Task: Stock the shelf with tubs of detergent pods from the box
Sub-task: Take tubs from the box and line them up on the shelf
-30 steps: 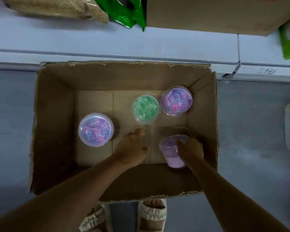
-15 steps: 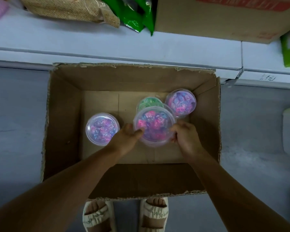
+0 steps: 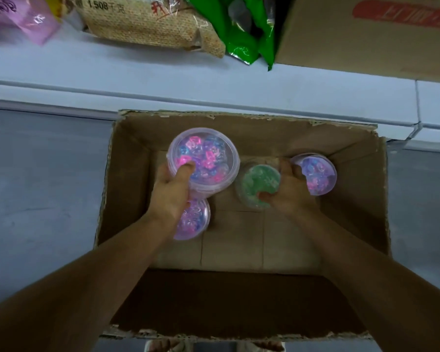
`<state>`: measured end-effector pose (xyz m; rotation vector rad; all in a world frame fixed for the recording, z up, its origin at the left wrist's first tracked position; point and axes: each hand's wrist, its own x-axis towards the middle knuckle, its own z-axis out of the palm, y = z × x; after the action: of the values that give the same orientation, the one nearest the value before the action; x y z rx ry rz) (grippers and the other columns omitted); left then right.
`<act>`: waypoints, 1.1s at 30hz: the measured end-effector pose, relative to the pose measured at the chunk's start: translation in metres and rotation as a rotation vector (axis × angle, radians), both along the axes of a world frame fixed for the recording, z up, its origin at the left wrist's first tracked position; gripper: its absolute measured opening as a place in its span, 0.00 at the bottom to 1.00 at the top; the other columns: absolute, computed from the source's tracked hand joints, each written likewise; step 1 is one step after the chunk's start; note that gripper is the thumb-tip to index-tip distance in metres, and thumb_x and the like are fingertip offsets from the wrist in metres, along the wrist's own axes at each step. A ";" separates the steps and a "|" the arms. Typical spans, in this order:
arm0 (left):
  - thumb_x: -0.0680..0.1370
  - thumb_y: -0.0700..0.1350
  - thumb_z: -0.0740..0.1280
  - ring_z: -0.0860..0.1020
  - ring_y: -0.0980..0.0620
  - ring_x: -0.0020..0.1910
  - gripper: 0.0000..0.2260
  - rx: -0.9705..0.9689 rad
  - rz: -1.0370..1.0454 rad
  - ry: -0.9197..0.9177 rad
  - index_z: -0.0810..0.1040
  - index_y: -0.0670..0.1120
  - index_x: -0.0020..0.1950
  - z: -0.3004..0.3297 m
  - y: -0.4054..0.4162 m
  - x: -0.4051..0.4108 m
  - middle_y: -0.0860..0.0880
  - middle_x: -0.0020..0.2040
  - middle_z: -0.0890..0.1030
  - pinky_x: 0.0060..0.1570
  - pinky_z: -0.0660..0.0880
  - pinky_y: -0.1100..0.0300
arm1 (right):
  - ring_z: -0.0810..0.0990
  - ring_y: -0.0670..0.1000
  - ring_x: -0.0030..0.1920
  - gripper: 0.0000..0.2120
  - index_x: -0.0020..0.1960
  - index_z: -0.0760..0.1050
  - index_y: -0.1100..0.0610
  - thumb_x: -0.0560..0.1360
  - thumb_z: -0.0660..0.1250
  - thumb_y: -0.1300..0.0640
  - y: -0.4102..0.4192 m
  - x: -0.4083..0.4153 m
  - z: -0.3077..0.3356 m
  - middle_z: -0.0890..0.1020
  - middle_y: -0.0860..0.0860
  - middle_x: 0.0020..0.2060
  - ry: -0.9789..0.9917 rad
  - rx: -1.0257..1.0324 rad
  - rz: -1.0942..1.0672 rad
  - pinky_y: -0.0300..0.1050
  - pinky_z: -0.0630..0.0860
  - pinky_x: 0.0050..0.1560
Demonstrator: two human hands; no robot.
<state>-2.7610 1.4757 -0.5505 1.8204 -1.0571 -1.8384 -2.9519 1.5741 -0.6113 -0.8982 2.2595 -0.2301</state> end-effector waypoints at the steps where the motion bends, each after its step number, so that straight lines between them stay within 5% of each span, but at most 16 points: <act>1: 0.78 0.51 0.63 0.79 0.50 0.49 0.15 -0.022 0.007 0.000 0.67 0.54 0.64 -0.003 -0.002 0.002 0.53 0.49 0.76 0.47 0.77 0.56 | 0.58 0.59 0.71 0.51 0.77 0.47 0.53 0.65 0.76 0.49 -0.003 0.002 -0.005 0.57 0.56 0.73 0.045 0.003 0.091 0.51 0.64 0.66; 5: 0.78 0.52 0.63 0.78 0.49 0.52 0.17 -0.089 -0.032 -0.029 0.67 0.52 0.66 -0.015 -0.001 0.010 0.50 0.55 0.76 0.42 0.75 0.60 | 0.50 0.59 0.74 0.54 0.76 0.47 0.46 0.61 0.77 0.43 -0.013 0.016 -0.027 0.49 0.53 0.75 0.233 0.130 0.439 0.56 0.59 0.69; 8: 0.78 0.53 0.63 0.78 0.51 0.51 0.18 -0.090 -0.041 -0.027 0.66 0.52 0.67 -0.017 0.003 0.013 0.50 0.55 0.76 0.41 0.74 0.62 | 0.56 0.62 0.71 0.47 0.75 0.54 0.47 0.63 0.76 0.49 -0.015 0.023 -0.035 0.55 0.58 0.72 0.397 0.148 0.493 0.55 0.66 0.63; 11: 0.78 0.53 0.63 0.78 0.51 0.52 0.17 -0.079 -0.036 -0.025 0.66 0.54 0.65 -0.015 0.007 0.014 0.52 0.53 0.76 0.43 0.75 0.61 | 0.67 0.65 0.63 0.44 0.70 0.62 0.55 0.59 0.78 0.53 -0.003 0.023 -0.030 0.65 0.63 0.66 0.419 0.033 0.363 0.54 0.71 0.56; 15: 0.78 0.53 0.63 0.78 0.54 0.48 0.17 -0.055 -0.009 -0.024 0.66 0.54 0.65 -0.007 0.016 0.014 0.54 0.50 0.75 0.40 0.74 0.63 | 0.74 0.61 0.54 0.40 0.63 0.63 0.64 0.59 0.79 0.53 0.037 0.022 -0.021 0.70 0.62 0.57 0.114 -0.219 -0.026 0.48 0.72 0.44; 18: 0.78 0.53 0.63 0.78 0.57 0.46 0.14 -0.039 -0.013 -0.019 0.67 0.55 0.63 -0.003 0.027 0.013 0.56 0.48 0.75 0.34 0.72 0.67 | 0.79 0.63 0.46 0.41 0.64 0.66 0.68 0.70 0.60 0.32 0.075 0.024 -0.023 0.76 0.63 0.52 0.103 -0.188 -0.062 0.45 0.71 0.39; 19: 0.78 0.53 0.63 0.78 0.56 0.46 0.14 -0.040 -0.022 -0.026 0.67 0.56 0.63 -0.003 0.030 0.013 0.56 0.48 0.75 0.34 0.72 0.67 | 0.79 0.64 0.46 0.44 0.65 0.66 0.69 0.70 0.54 0.30 0.086 0.023 -0.026 0.77 0.64 0.52 0.088 -0.141 -0.052 0.48 0.73 0.41; 23: 0.78 0.53 0.63 0.78 0.53 0.49 0.14 -0.043 -0.031 -0.053 0.68 0.57 0.63 -0.004 0.043 0.011 0.53 0.54 0.76 0.31 0.75 0.67 | 0.71 0.65 0.62 0.30 0.70 0.64 0.66 0.71 0.53 0.52 0.100 0.020 -0.027 0.70 0.66 0.65 0.157 -0.111 -0.094 0.51 0.66 0.60; 29: 0.79 0.48 0.62 0.77 0.56 0.43 0.17 -0.035 -0.025 -0.008 0.67 0.51 0.68 -0.005 0.054 0.005 0.52 0.50 0.76 0.25 0.74 0.73 | 0.61 0.59 0.72 0.32 0.76 0.52 0.49 0.77 0.59 0.41 0.054 0.024 -0.021 0.55 0.57 0.75 0.020 -0.188 -0.223 0.56 0.65 0.68; 33: 0.79 0.50 0.63 0.76 0.55 0.43 0.20 -0.055 -0.033 -0.045 0.66 0.50 0.69 -0.009 0.052 0.007 0.48 0.56 0.75 0.25 0.73 0.73 | 0.62 0.62 0.70 0.32 0.73 0.58 0.50 0.74 0.62 0.39 0.034 0.032 -0.027 0.52 0.57 0.73 0.148 -0.078 -0.173 0.58 0.71 0.62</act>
<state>-2.7539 1.5274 -0.5592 1.8306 -1.1487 -1.7763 -2.9202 1.6083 -0.6386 -0.7812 2.4840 -0.3416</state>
